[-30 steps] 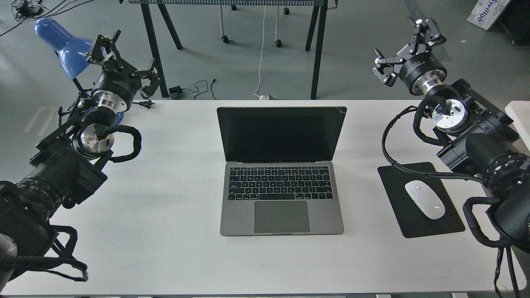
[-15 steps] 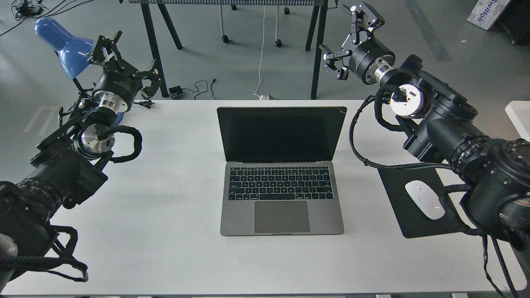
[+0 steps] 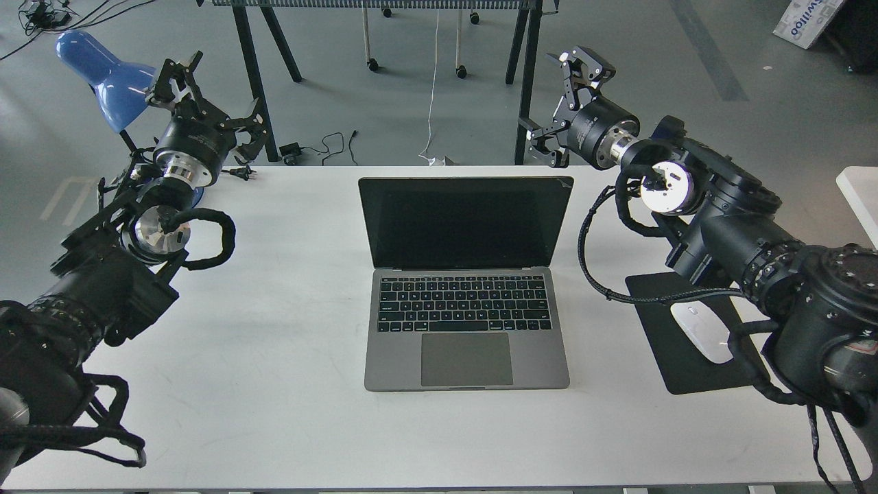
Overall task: Close notebook with right arm
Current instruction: 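Raise the right gripper and move it toward the laptop screen's top edge, then push the laptop screen's back with the right gripper, tilting it down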
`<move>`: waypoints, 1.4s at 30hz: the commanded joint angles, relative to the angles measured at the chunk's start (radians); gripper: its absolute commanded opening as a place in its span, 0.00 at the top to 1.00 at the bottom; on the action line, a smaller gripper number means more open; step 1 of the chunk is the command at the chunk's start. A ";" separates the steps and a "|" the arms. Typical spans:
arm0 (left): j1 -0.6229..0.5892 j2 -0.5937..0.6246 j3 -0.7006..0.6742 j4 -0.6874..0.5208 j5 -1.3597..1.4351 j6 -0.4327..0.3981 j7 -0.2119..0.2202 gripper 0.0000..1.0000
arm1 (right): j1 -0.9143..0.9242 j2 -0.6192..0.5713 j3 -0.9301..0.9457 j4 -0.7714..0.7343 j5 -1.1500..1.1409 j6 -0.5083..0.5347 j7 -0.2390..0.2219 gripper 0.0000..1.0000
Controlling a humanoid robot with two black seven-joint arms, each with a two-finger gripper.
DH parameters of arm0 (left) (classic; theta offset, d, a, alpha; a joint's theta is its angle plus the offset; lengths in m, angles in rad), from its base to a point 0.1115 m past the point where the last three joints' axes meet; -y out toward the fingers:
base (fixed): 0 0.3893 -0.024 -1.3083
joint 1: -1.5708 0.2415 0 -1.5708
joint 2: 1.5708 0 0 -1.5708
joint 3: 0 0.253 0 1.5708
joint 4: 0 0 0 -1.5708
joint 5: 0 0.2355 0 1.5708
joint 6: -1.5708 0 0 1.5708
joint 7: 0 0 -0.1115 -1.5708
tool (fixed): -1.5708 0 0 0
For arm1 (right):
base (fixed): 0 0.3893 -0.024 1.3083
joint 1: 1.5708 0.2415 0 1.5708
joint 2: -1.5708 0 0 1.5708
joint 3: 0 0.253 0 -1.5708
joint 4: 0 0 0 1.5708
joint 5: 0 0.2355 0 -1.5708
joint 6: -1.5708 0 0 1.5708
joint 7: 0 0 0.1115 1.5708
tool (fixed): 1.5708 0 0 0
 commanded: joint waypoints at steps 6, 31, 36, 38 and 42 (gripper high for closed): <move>0.000 0.000 0.000 0.000 0.000 0.000 0.001 0.00 | -0.046 -0.192 -0.002 0.367 -0.008 0.000 0.000 0.00; 0.000 0.000 0.001 0.000 0.000 0.000 0.001 0.00 | -0.172 -0.420 -0.020 0.692 -0.085 0.000 0.001 0.00; 0.000 0.000 0.001 0.000 0.000 0.000 0.001 0.00 | -0.201 -0.475 -0.020 0.763 -0.102 0.000 0.001 0.00; 0.000 0.000 0.001 0.000 0.000 0.000 0.001 0.00 | -0.213 -0.495 -0.020 0.780 -0.108 0.000 0.001 0.00; 0.000 0.000 0.001 0.000 0.000 0.000 0.001 0.00 | -0.245 -0.529 -0.020 0.824 -0.134 0.000 0.001 0.00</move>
